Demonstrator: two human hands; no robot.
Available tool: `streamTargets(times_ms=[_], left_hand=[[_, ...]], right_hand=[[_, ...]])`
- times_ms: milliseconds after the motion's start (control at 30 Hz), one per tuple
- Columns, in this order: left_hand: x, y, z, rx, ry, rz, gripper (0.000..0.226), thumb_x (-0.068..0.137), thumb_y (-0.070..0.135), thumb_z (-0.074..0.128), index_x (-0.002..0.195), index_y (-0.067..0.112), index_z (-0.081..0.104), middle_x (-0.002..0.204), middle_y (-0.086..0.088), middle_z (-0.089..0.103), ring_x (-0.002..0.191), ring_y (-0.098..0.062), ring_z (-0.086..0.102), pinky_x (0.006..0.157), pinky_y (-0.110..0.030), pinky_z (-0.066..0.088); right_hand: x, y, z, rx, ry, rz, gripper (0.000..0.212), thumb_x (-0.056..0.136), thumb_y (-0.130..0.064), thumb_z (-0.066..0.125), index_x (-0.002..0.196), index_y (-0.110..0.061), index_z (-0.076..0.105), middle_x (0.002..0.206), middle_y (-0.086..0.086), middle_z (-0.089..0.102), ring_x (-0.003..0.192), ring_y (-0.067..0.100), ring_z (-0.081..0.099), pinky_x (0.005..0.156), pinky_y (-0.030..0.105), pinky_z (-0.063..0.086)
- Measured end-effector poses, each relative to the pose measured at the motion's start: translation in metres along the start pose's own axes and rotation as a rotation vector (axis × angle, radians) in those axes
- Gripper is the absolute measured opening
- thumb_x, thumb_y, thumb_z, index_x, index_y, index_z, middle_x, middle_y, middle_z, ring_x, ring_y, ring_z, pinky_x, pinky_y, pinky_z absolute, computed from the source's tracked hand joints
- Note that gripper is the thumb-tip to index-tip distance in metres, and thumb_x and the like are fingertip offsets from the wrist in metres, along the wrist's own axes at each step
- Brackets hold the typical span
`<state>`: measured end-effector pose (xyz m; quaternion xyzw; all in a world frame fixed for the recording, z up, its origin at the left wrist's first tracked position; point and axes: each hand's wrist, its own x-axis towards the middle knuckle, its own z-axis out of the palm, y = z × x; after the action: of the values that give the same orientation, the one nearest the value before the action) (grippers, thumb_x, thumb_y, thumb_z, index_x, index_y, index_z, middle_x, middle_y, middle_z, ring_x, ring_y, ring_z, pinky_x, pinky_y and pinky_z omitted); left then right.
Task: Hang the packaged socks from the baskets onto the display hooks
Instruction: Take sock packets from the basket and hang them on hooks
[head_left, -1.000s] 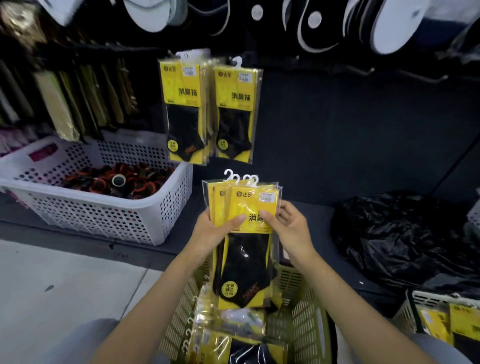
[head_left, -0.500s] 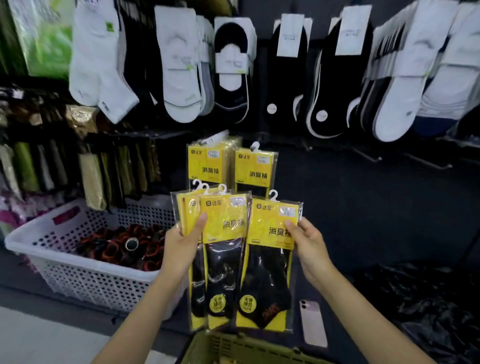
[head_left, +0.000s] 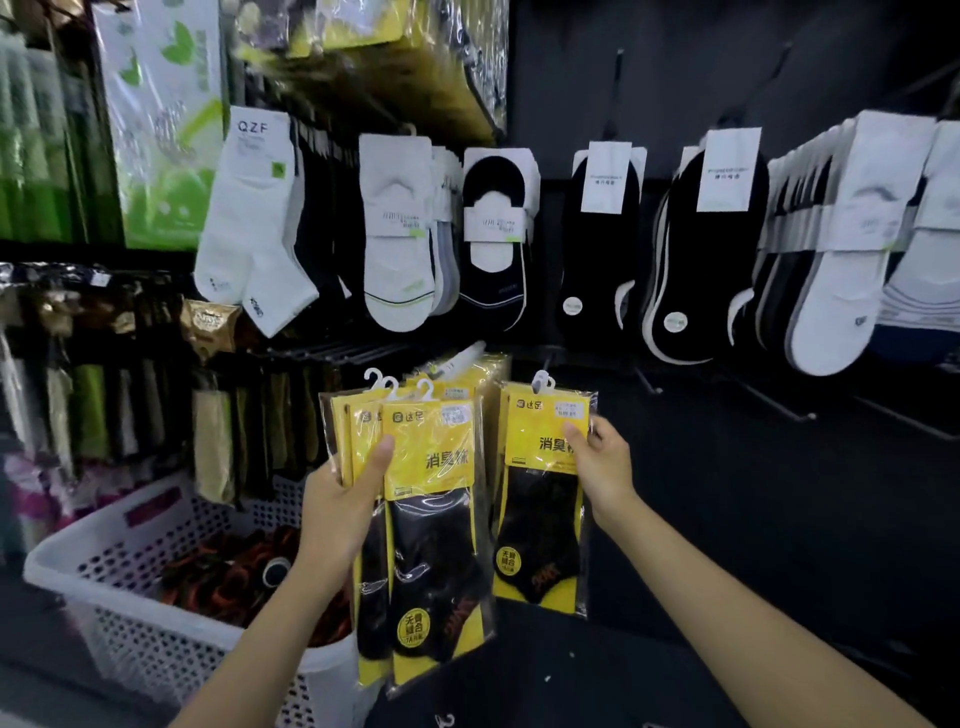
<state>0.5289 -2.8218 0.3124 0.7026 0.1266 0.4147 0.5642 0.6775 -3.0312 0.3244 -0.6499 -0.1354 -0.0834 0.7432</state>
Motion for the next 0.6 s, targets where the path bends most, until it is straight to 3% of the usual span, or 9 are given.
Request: streamTargets(times_ms=[67, 233, 367, 433, 533, 600], left_hand=[[0.002, -0.001, 0.000, -0.001, 0.009, 0.001, 0.065, 0.072, 0.061, 0.058, 0.081, -0.003, 0.062, 0.046, 0.009, 0.039, 0.039, -0.002, 0.035, 0.054, -0.024, 0.036], [0.002, -0.004, 0.002, -0.016, -0.006, 0.011, 0.057, 0.072, 0.062, 0.058, 0.083, 0.006, 0.066, 0.046, 0.008, 0.040, 0.041, -0.003, 0.037, 0.056, -0.025, 0.039], [0.003, -0.009, 0.002, -0.035, -0.007, 0.004, 0.058, 0.072, 0.062, 0.059, 0.078, 0.005, 0.065, 0.054, 0.002, 0.046, 0.052, -0.008, 0.044, 0.057, -0.025, 0.039], [0.003, -0.010, 0.003, -0.039, -0.012, 0.001, 0.057, 0.073, 0.061, 0.059, 0.077, 0.005, 0.065, 0.058, -0.001, 0.049, 0.055, -0.011, 0.046, 0.058, -0.024, 0.040], [0.003, -0.007, 0.006, -0.047, -0.024, -0.003, 0.052, 0.074, 0.058, 0.059, 0.070, 0.006, 0.062, 0.049, 0.007, 0.046, 0.045, -0.004, 0.043, 0.055, -0.021, 0.038], [0.002, -0.006, 0.008, -0.064, -0.024, -0.016, 0.045, 0.074, 0.058, 0.060, 0.072, 0.013, 0.065, 0.057, 0.004, 0.057, 0.049, -0.001, 0.051, 0.057, -0.020, 0.041]], right_hand=[[0.009, 0.002, 0.003, -0.018, 0.024, -0.017, 0.012, 0.095, -0.013, 0.055, 0.105, -0.015, 0.062, 0.094, -0.001, 0.070, 0.082, 0.006, 0.067, 0.072, 0.021, 0.056], [0.015, 0.002, 0.007, 0.004, 0.005, -0.034, 0.012, 0.095, -0.012, 0.055, 0.104, -0.016, 0.062, 0.100, 0.001, 0.070, 0.093, 0.014, 0.067, 0.084, 0.031, 0.055], [0.005, 0.013, 0.005, 0.021, -0.036, -0.087, 0.012, 0.094, -0.014, 0.056, 0.099, -0.024, 0.062, 0.096, -0.005, 0.071, 0.088, 0.005, 0.068, 0.073, 0.020, 0.056], [0.006, 0.015, 0.006, -0.016, -0.049, -0.100, 0.012, 0.094, -0.014, 0.056, 0.100, -0.022, 0.063, 0.094, -0.006, 0.072, 0.087, 0.006, 0.069, 0.073, 0.021, 0.057], [0.020, 0.015, 0.010, -0.100, 0.038, -0.059, 0.008, 0.094, -0.016, 0.058, 0.100, -0.018, 0.063, 0.097, 0.001, 0.072, 0.087, 0.012, 0.068, 0.078, 0.030, 0.056], [0.030, 0.015, 0.011, -0.175, 0.133, 0.018, 0.008, 0.091, -0.023, 0.063, 0.096, -0.016, 0.063, 0.099, 0.005, 0.071, 0.087, 0.016, 0.067, 0.078, 0.033, 0.056]])
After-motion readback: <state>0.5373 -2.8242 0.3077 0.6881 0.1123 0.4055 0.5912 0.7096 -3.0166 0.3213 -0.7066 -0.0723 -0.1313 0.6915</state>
